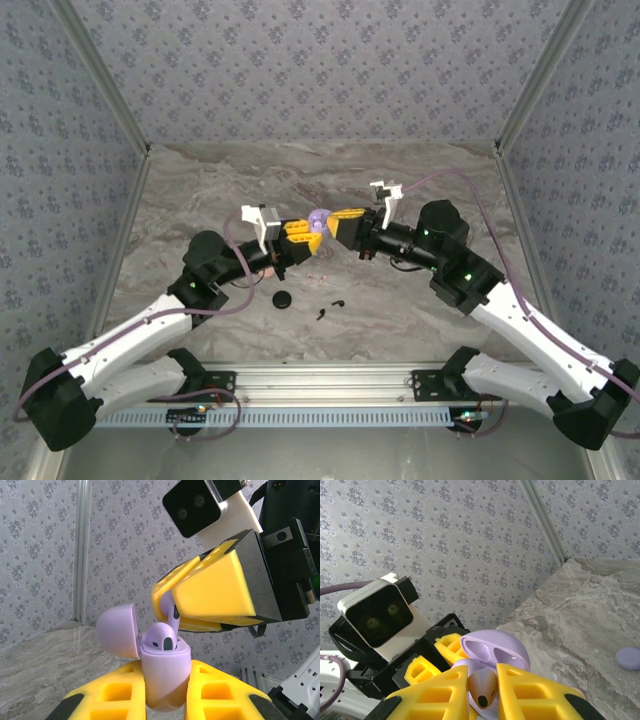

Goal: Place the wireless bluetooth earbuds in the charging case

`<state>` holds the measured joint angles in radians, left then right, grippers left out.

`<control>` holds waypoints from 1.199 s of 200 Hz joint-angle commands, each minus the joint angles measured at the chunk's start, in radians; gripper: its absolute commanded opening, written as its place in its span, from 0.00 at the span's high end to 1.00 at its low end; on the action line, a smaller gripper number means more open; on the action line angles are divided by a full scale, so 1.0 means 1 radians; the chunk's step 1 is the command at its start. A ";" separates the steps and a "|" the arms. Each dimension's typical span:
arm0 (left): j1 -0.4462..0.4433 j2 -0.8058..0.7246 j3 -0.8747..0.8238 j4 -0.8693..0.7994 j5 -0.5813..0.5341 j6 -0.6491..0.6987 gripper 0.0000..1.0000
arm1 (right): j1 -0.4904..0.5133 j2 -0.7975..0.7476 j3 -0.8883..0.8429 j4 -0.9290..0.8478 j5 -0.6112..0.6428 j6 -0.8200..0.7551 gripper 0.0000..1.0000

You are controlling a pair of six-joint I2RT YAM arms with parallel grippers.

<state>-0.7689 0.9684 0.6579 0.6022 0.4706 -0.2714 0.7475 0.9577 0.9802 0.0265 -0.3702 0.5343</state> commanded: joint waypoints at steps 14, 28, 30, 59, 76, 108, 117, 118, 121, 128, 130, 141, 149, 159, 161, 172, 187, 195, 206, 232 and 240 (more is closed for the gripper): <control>-0.003 -0.027 0.016 0.053 -0.020 0.008 1.00 | -0.013 -0.024 -0.018 -0.044 0.025 -0.007 0.79; -0.003 -0.025 0.016 0.051 -0.020 0.008 1.00 | -0.013 -0.021 -0.020 -0.040 0.024 -0.004 0.79; -0.003 -0.025 0.016 0.051 -0.020 0.008 1.00 | -0.014 -0.022 -0.020 -0.039 0.024 -0.004 0.79; -0.003 -0.023 0.016 0.052 -0.016 0.007 1.00 | -0.017 -0.004 -0.012 -0.039 0.014 -0.002 0.78; -0.003 -0.022 0.017 0.052 -0.013 0.008 1.00 | -0.017 0.012 -0.008 -0.039 0.004 0.001 0.76; -0.002 -0.022 0.017 0.051 -0.010 0.009 1.00 | -0.022 0.027 0.006 -0.029 -0.014 0.004 0.71; -0.003 -0.021 0.017 0.049 -0.011 0.010 1.00 | -0.024 0.026 0.010 -0.029 -0.018 0.003 0.68; -0.002 -0.022 0.017 0.048 -0.011 0.011 1.00 | -0.025 0.026 0.011 -0.029 -0.018 0.003 0.67; -0.003 -0.023 0.016 0.048 -0.012 0.011 1.00 | -0.025 0.026 0.013 -0.029 -0.019 0.003 0.65; -0.003 -0.022 0.017 0.047 -0.012 0.011 1.00 | -0.029 0.022 0.016 -0.030 -0.021 0.002 0.62; -0.003 -0.023 0.017 0.047 -0.012 0.012 1.00 | -0.029 0.021 0.017 -0.030 -0.021 0.002 0.61; -0.003 -0.022 0.017 0.044 -0.013 0.013 1.00 | -0.036 0.012 0.020 -0.029 -0.029 0.004 0.55; -0.003 -0.023 0.016 0.041 -0.015 0.015 1.00 | -0.043 0.003 0.021 -0.026 -0.037 0.006 0.51; -0.002 -0.022 0.016 0.039 -0.016 0.018 1.00 | -0.054 -0.011 0.021 -0.020 -0.049 0.009 0.47; -0.002 -0.021 0.015 0.039 -0.017 0.018 1.00 | -0.055 -0.013 0.019 -0.019 -0.052 0.010 0.46; -0.003 -0.021 0.014 0.041 -0.020 0.020 1.00 | -0.071 -0.029 0.020 -0.015 -0.066 0.016 0.41; -0.003 -0.019 0.011 0.045 -0.020 0.021 1.00 | -0.090 -0.049 0.018 -0.019 -0.075 0.021 0.36; -0.003 -0.018 0.011 0.048 -0.019 0.019 1.00 | -0.097 -0.053 0.018 -0.019 -0.079 0.027 0.34; -0.003 -0.015 0.011 0.050 -0.018 0.021 1.00 | -0.104 -0.056 0.020 -0.018 -0.090 0.034 0.31; -0.003 -0.016 0.009 0.036 -0.028 0.036 1.00 | -0.112 -0.054 0.026 -0.048 -0.070 0.028 0.29; -0.003 -0.020 0.008 0.020 -0.037 0.046 1.00 | -0.115 -0.054 0.028 -0.071 -0.051 0.024 0.29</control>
<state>-0.7727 0.9630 0.6575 0.6025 0.4545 -0.2630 0.6426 0.9096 0.9749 0.0017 -0.4339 0.5583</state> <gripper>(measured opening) 0.167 0.707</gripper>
